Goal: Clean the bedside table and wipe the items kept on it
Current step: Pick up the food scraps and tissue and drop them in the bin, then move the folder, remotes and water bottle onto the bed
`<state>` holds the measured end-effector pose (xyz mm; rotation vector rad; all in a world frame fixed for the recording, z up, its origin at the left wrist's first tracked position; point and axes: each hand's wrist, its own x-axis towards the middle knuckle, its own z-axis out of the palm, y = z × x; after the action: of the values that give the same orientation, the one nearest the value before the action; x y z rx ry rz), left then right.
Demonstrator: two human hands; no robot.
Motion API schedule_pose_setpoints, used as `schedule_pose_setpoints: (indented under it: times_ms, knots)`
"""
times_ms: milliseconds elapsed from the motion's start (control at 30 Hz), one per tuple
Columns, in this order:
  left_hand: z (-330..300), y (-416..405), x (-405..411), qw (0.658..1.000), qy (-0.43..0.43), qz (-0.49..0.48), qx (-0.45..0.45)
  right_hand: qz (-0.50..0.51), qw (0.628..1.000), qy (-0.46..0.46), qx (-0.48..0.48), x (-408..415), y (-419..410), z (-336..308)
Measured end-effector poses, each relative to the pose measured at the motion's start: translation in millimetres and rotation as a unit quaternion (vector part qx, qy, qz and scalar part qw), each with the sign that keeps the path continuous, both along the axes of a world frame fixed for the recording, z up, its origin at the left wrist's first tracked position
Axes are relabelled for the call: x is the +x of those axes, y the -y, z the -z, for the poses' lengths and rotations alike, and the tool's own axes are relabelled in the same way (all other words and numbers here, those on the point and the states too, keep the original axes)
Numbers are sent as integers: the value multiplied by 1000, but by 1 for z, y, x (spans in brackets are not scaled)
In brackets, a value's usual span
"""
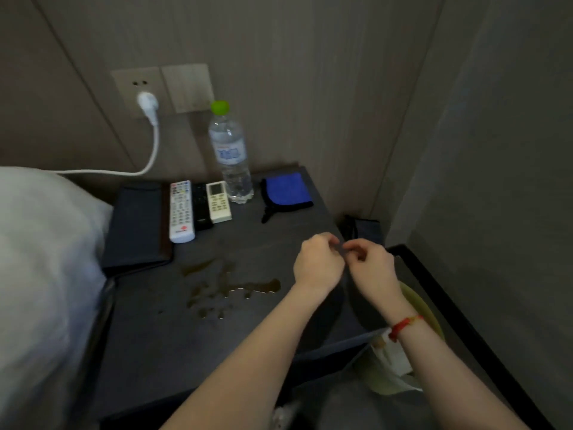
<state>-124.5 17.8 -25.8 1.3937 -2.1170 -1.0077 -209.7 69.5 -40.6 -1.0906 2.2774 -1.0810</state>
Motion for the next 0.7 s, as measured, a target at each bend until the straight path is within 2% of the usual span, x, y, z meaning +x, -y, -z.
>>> schedule_pose_setpoints:
  times_ms: [200,333,500,700]
  knots:
    - [-22,49,105,991,10,-134,-8,-83,996,33,7,92,59,-19]
    - [-28,83,179,970,18,-242,1,-116,987,97,58,155,102,-21]
    - [-19,123,247,959,74,-275,14,-102,968,196,116,207,151,-11]
    - [-3,158,293,942,127,-295,96,-87,939,318,103,242,193,9]
